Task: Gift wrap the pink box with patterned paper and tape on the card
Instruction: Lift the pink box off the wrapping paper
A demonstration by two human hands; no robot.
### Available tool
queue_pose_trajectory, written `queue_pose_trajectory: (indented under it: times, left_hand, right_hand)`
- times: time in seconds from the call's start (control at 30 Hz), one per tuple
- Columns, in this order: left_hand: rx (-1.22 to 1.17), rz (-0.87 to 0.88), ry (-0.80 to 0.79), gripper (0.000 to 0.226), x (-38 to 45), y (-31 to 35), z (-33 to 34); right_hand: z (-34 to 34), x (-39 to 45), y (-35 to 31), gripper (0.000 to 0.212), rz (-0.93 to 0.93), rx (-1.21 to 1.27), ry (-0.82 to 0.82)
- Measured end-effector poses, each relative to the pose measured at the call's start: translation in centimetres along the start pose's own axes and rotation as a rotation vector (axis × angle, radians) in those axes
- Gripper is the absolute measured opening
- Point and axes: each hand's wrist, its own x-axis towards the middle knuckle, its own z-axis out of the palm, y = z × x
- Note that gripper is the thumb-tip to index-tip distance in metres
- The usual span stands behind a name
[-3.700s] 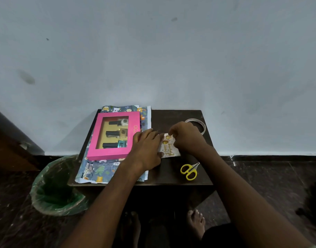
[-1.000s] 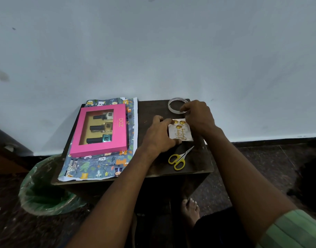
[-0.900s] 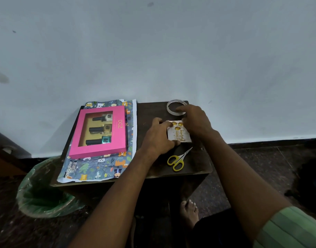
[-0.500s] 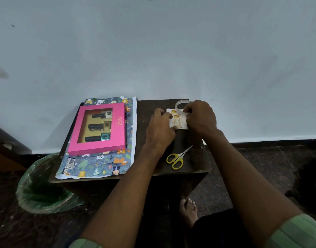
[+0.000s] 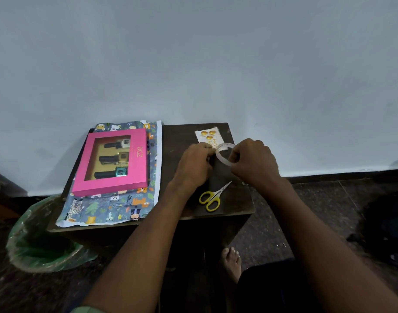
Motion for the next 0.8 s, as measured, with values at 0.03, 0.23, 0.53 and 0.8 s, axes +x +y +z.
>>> queue_pose_trajectory:
  times: [0.03,0.23,0.53,0.8]
  left_hand:
    - [-0.059,-0.045,0.043,0.048,0.0,-0.2,-0.1]
    - [-0.156,-0.064,0.211,0.032,-1.8,-1.5,-2.4]
    - [0.060,-0.110,0.287,0.023,-6.4,-4.4,-7.5]
    - [0.191,-0.368,0.351,0.037,-8.8,-6.6,-10.4]
  right_hand:
    - [0.0,-0.1,-0.2,0.017,-0.007,-0.010,-0.009]
    - [1.4,-0.8,-2.8,0.017,-0.115,-0.149,-0.066]
    - [3.4,-1.2,-7.3,0.018,-0.132,-0.220,-0.068]
    - [6.4,-0.4,-14.1,0.010,-0.072,0.169,-0.057]
